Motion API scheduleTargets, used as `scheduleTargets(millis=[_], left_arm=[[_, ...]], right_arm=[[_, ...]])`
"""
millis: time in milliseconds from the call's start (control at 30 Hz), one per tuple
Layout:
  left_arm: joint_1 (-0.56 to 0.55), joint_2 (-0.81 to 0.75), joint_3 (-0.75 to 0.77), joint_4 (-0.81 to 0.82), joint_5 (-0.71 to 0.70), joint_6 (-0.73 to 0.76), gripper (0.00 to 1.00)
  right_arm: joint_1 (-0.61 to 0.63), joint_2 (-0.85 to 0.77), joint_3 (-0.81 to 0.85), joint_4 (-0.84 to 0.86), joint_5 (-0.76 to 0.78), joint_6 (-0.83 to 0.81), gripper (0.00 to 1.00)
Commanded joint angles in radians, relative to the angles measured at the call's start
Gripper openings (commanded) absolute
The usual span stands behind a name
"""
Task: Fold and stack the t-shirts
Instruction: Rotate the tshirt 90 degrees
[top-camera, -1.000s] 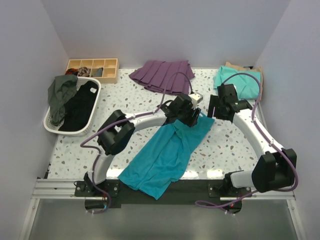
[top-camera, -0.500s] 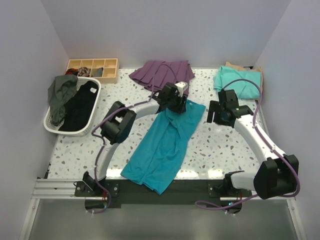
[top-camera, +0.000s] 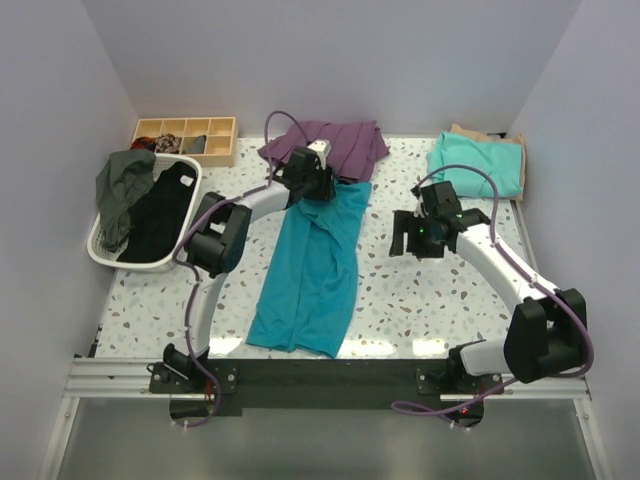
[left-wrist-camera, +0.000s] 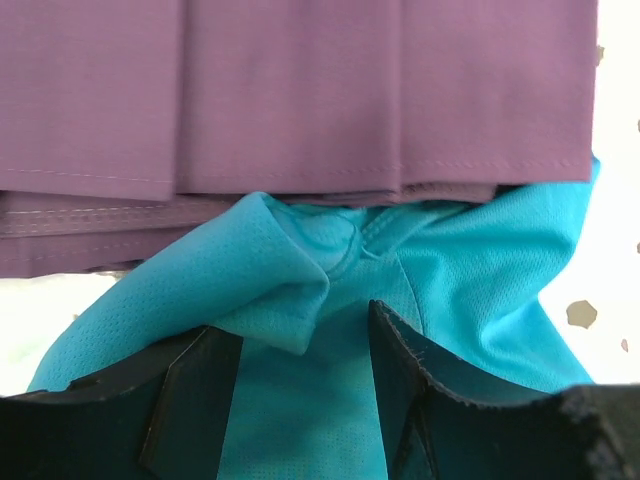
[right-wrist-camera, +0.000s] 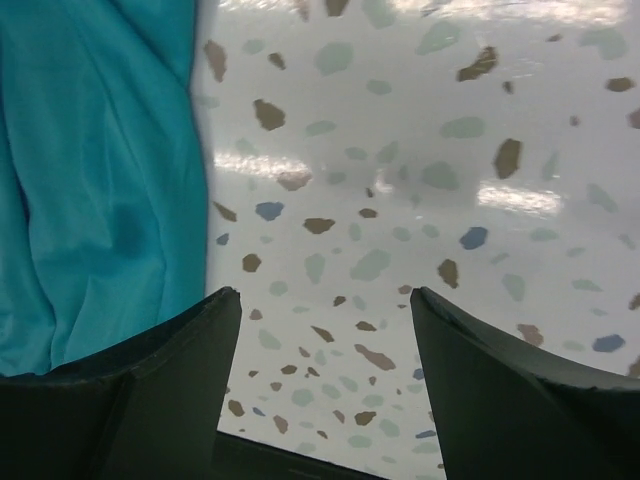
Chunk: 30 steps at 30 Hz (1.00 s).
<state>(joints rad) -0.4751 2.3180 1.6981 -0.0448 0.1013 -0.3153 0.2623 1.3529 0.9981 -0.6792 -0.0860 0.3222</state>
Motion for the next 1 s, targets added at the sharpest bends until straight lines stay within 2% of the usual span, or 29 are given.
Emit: scheduleTargets(millis=[0,100,200,367,467,567,667,867,967], left_arm=[[0.036,-0.015,-0.038,0.003,-0.06,-0.036,0.58],[0.03,-0.089,-0.101,0.084,-0.016,-0.047,0.57],[0.012,-0.193,-0.147,0.115,-0.005,-0.031,0.58],[-0.028,-0.385,-0.221,0.083,-0.017,-0.015,0.6],[-0.051,-0.486,-0.302,0.047,-0.051,-0.037,0.61],[-0.097,-0.561,-0.402,-0.035,-0.044,-0.059,0.61],[-0.173,-0.627,-0.605,-0.05,-0.058,-0.091,0.58],[-0.258,-0.716,-0.898,0.069,-0.086,-0.185,0.57],[-0.267,-0.738,-0.954,0.118,-0.084,-0.208,0.57]], right_arm=[[0.122,0.025,0.004,0.072,-0.15,-0.008,0.72],[0.189,0.043,0.014,0.087,-0.06,0.033,0.72],[0.189,0.052,-0.007,0.101,0.037,0.057,0.73],[0.19,0.1,-0.016,0.101,0.107,0.055,0.75],[0.19,0.126,-0.012,0.116,0.098,0.057,0.75],[0.189,0.14,-0.016,0.128,0.089,0.061,0.75],[0.189,0.14,-0.013,0.129,0.101,0.06,0.75],[0.187,0.13,-0.007,0.121,0.129,0.049,0.76],[0.184,0.129,-0.01,0.122,0.132,0.049,0.77]])
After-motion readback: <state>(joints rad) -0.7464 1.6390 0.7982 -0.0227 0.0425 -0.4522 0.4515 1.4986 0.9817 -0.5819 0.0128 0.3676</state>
